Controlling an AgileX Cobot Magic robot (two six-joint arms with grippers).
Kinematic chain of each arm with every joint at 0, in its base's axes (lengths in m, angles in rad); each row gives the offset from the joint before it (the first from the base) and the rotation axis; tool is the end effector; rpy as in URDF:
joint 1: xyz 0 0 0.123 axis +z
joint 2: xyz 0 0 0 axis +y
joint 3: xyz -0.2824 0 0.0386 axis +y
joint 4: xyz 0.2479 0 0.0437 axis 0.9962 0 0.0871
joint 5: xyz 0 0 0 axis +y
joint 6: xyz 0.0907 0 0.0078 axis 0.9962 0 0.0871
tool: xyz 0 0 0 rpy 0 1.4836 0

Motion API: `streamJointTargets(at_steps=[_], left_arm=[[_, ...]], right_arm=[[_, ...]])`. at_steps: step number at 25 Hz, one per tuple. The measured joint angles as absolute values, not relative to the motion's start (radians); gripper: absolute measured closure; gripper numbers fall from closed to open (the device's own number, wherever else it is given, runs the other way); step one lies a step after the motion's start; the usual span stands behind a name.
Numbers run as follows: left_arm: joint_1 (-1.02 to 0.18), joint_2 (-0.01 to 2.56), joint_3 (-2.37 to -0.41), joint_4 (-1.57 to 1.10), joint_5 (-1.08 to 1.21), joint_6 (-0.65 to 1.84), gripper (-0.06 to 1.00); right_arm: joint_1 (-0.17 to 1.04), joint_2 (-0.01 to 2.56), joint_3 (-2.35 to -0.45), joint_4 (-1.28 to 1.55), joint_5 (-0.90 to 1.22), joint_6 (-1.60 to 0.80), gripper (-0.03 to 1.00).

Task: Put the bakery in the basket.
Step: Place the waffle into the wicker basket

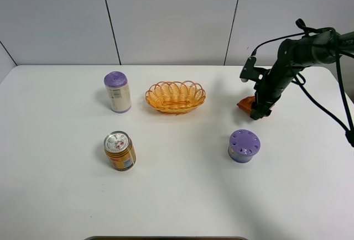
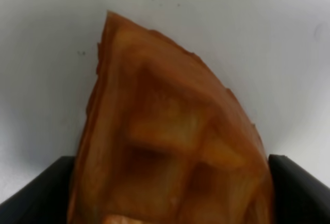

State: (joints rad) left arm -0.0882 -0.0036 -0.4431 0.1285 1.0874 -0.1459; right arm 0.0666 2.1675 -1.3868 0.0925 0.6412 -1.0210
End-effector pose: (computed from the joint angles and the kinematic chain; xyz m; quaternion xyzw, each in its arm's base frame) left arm 0.0001 0.0104 0.2597 -0.0268 0.8712 0.0070 0.4902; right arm 0.4175 0.0329 0.1031 -0.4845 0.8662 -0.0258 0.1191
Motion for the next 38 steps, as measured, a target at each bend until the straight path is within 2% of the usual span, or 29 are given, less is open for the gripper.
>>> streamJointTargets(at_steps=[9, 17, 23, 32, 38], left_arm=[[-0.088, -0.004, -0.443, 0.129, 1.087, -0.146, -0.04], [-0.088, -0.004, -0.443, 0.129, 1.087, -0.146, -0.04], [-0.088, -0.004, -0.443, 0.129, 1.087, -0.146, -0.04], [-0.088, -0.004, -0.443, 0.129, 1.087, -0.146, -0.04], [-0.088, -0.004, -0.443, 0.129, 1.087, -0.146, -0.04]], right_arm=[[0.067, 2.038, -1.387, 0.092, 0.645, -1.015, 0.27], [0.09, 1.883, -1.387, 0.122, 0.641, -0.891, 0.27], [0.192, 1.836, -1.387, 0.219, 0.551, -0.783, 0.27], [0.413, 1.84, -1.387, 0.397, 0.381, -0.722, 0.27], [0.499, 1.881, -1.387, 0.416, 0.279, -0.544, 0.27]])
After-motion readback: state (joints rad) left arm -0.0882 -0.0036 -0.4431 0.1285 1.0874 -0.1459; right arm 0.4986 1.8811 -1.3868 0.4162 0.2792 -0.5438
